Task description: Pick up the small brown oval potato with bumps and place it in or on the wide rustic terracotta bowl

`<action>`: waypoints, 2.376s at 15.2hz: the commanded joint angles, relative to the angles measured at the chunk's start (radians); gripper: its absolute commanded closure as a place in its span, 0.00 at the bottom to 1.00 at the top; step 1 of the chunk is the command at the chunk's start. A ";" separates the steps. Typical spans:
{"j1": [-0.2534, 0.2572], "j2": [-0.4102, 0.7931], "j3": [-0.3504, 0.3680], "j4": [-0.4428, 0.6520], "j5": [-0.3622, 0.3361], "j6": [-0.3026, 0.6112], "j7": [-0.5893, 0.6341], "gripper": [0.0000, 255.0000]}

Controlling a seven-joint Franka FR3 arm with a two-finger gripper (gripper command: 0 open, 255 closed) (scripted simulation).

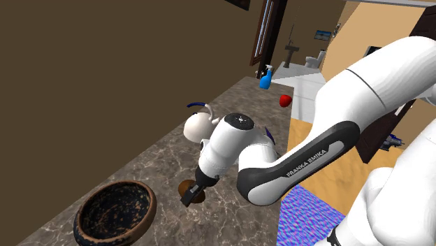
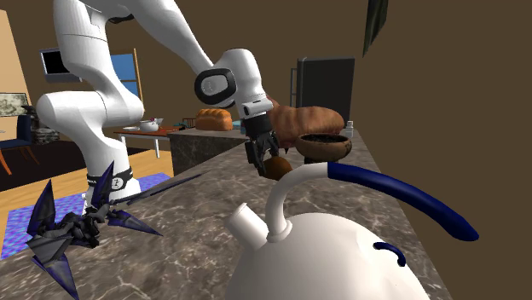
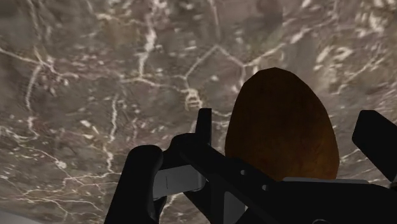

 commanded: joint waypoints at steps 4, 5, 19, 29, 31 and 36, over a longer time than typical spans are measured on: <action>0.000 0.000 0.000 0.000 0.000 0.000 0.000 1.00; 0.000 0.000 0.000 0.000 0.000 0.000 -0.001 1.00; 0.020 -0.098 -0.011 0.029 0.108 -0.116 -0.083 1.00; 0.040 -0.194 -0.035 0.088 0.172 -0.264 -0.135 1.00; 0.042 -0.209 -0.040 0.103 0.179 -0.293 -0.141 1.00; 0.047 -0.244 -0.051 0.142 0.193 -0.366 -0.154 1.00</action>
